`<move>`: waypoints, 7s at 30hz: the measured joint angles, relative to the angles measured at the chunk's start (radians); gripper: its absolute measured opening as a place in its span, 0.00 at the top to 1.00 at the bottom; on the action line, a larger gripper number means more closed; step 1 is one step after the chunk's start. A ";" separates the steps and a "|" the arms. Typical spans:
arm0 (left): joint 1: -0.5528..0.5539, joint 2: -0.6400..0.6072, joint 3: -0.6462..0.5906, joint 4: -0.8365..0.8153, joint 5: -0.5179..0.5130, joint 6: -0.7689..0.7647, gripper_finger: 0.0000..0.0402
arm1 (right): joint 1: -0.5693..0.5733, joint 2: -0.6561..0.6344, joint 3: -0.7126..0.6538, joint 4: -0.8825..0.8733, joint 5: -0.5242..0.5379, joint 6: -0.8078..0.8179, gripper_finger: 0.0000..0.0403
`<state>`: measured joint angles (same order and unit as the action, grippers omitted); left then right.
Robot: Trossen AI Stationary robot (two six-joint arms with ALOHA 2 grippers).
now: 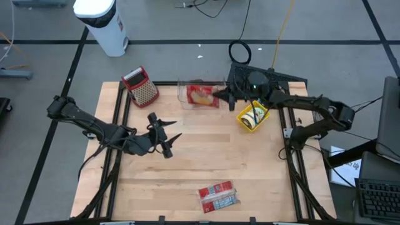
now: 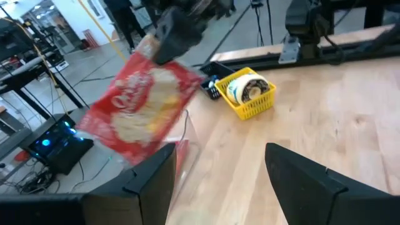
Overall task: Pick & Place Food Item
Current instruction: Put the top red popcorn bag into the transparent bin, then put the red popcorn bag into the transparent bin
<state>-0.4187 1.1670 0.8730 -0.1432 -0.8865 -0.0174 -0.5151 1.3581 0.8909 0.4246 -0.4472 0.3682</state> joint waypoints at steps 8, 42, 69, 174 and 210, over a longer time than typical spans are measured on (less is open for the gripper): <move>0.004 -0.001 0.000 -0.022 -0.001 -0.001 0.39 | -0.132 0.142 0.124 -0.022 -0.043 0.012 0.98; 0.079 -0.001 0.000 -0.116 0.103 -0.141 0.39 | -0.197 0.477 0.230 -0.075 -0.101 -0.044 0.86; 0.079 -0.001 0.000 -0.117 0.104 -0.144 0.39 | -0.090 0.408 0.228 -0.142 0.313 -0.583 0.36; -0.089 0.444 0.462 -0.269 0.089 0.071 1.00 | 0.765 -0.378 -0.475 -0.172 0.661 -0.402 0.40; 0.039 0.421 0.464 -0.138 0.311 -0.064 1.00 | 1.042 -0.271 -0.585 0.677 0.968 -1.739 0.40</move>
<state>-0.3801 1.5883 1.3369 -0.2810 -0.5751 -0.0814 0.5270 1.0870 0.3058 1.1016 0.5211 -1.3708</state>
